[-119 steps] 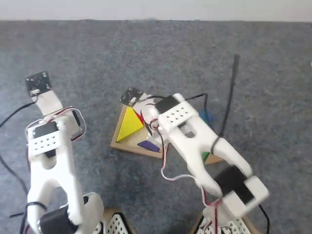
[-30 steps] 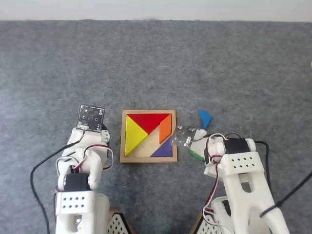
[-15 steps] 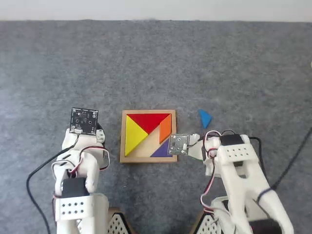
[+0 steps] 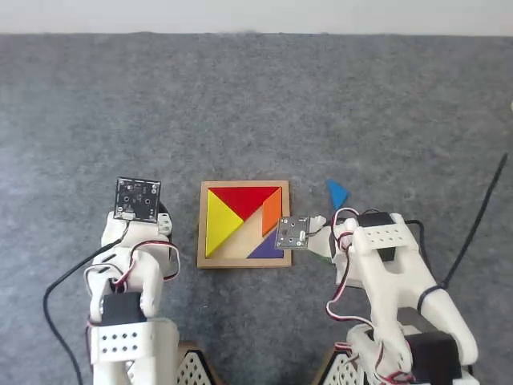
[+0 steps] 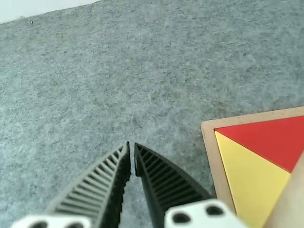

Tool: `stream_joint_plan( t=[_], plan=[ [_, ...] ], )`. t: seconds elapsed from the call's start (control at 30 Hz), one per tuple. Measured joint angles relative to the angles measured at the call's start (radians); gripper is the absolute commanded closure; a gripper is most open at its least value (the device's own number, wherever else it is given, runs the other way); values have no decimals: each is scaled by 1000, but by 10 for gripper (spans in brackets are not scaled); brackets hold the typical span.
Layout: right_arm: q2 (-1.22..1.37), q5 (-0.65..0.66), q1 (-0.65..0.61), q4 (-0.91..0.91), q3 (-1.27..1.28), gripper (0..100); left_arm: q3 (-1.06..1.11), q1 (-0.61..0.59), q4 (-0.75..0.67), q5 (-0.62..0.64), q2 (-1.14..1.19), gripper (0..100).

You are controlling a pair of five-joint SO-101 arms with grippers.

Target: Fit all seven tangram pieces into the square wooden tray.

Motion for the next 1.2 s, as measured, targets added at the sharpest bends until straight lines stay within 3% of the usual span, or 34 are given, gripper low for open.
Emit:
stream_joint_plan(
  t=[0.1, 0.63, 0.8, 1.2],
  plan=[
    [0, 0, 14, -9, -3, 905, 0, 0, 0, 0, 0, 978],
    [2, -15, 57, 43, -55, 899, 0, 0, 0, 0, 0, 978],
    [2, -23, 57, 71, -81, 810, 0, 0, 0, 0, 0, 978],
    [9, -86, -92, 58, -81, 783, 0, 0, 0, -2, 0, 978]
  ],
)
